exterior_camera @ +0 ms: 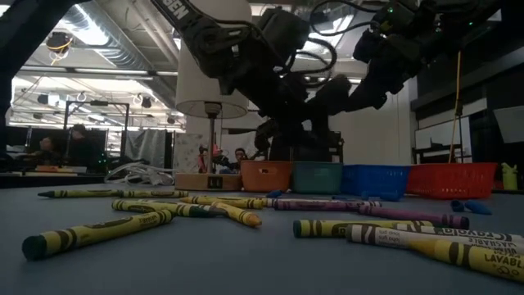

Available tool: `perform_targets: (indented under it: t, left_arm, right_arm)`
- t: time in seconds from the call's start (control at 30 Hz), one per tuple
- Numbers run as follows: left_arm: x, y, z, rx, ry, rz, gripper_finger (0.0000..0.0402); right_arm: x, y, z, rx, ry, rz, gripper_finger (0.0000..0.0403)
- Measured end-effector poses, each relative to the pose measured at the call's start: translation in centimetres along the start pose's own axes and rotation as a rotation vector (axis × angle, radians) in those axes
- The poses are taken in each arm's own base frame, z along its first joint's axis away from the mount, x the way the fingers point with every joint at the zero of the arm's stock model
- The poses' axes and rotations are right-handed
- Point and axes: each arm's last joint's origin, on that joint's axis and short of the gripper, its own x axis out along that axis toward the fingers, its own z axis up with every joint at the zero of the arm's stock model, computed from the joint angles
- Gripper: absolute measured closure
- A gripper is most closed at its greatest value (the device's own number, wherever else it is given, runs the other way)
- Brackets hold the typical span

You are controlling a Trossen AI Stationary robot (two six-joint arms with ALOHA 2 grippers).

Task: Sort crayons
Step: Put the purple crayon into the light orange bin

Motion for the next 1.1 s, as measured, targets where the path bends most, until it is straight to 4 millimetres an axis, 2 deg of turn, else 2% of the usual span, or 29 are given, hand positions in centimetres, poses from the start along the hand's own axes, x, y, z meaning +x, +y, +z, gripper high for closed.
perform_targets:
  t: [0.3, 0.6, 0.87, 1.1]
  left_arm:
    - [-2.4, -3.3, -2.6, 0.129, 0.156, -0.256, 0.0291]
    - [-3.8, -4.9, -4.0, 0.227, 0.347, -0.569, 0.0291]
    - [-5.1, -6.1, -5.1, 0.555, 0.319, -0.786, 0.0291]
    - [-7.0, -7.4, -6.9, 0.86, 0.253, -0.892, 0.0291]
  right_arm:
    - [0.0, 0.1, 0.0, 0.0, -0.002, 0.018, 0.0253]
    - [0.0, 0.1, 0.0, 0.016, -0.002, 0.018, 0.0253]
    - [0.0, 0.1, 0.0, 0.019, -0.001, 0.018, 0.0253]
    - [0.0, 0.1, 0.0, 0.019, -0.001, 0.018, 0.0253]
